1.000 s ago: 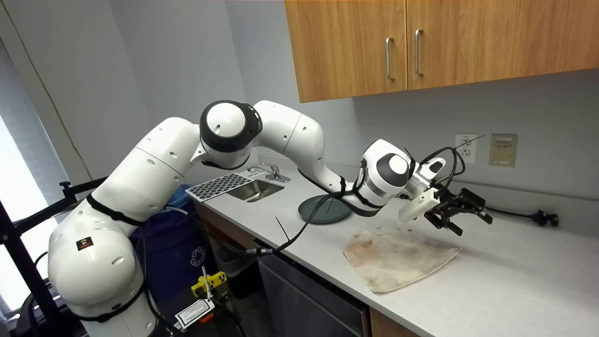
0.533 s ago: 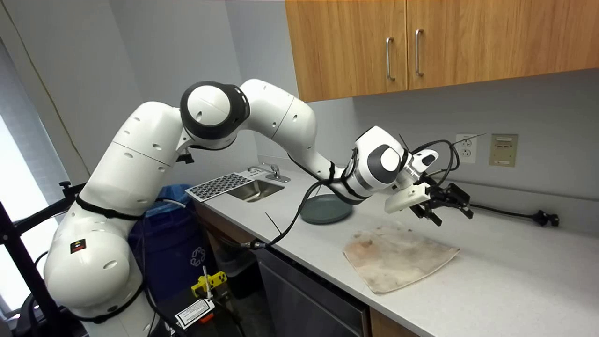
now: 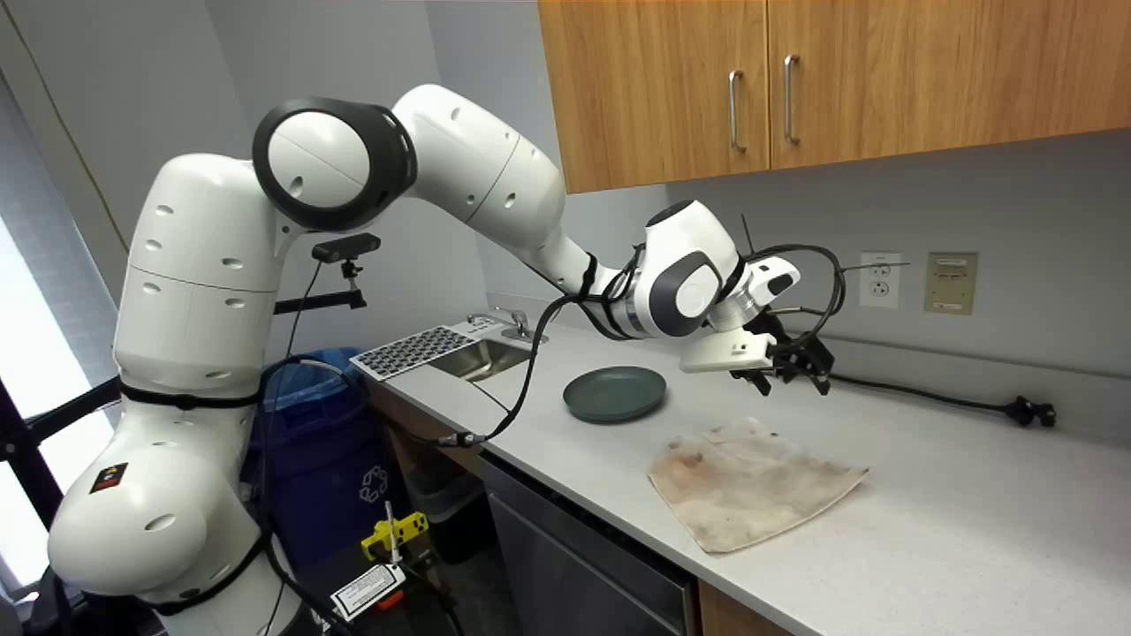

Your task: Unfold the cloth on the counter

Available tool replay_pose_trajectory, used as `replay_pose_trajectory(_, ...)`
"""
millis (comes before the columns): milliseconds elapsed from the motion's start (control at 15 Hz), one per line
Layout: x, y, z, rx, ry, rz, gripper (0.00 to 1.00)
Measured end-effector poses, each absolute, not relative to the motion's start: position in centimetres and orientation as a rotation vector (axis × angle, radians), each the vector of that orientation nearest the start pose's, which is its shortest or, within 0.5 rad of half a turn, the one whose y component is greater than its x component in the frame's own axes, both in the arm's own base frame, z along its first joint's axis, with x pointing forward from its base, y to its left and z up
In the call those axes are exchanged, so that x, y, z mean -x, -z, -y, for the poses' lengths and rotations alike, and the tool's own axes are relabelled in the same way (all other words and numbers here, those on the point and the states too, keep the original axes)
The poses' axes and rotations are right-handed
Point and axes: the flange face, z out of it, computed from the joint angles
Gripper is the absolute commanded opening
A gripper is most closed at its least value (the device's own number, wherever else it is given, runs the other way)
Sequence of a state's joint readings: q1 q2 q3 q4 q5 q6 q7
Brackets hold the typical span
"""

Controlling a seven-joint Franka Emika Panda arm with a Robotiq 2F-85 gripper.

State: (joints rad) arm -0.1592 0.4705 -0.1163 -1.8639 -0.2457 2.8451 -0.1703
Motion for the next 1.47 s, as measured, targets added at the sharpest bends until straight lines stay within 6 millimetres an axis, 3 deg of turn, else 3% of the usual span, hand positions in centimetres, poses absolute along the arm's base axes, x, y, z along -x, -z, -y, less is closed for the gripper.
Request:
replay_pose_trajectory(333, -62.6, -32.9, 14.0, 3.169, 0.757, 0.163, 1.0)
replay_pose_trajectory(600, -60.6, -31.9, 12.9, 3.127, 0.738, 0.116, 1.0)
replay_pose_trajectory(1467, -60.3, -31.8, 12.9, 3.127, 0.734, 0.112, 1.0)
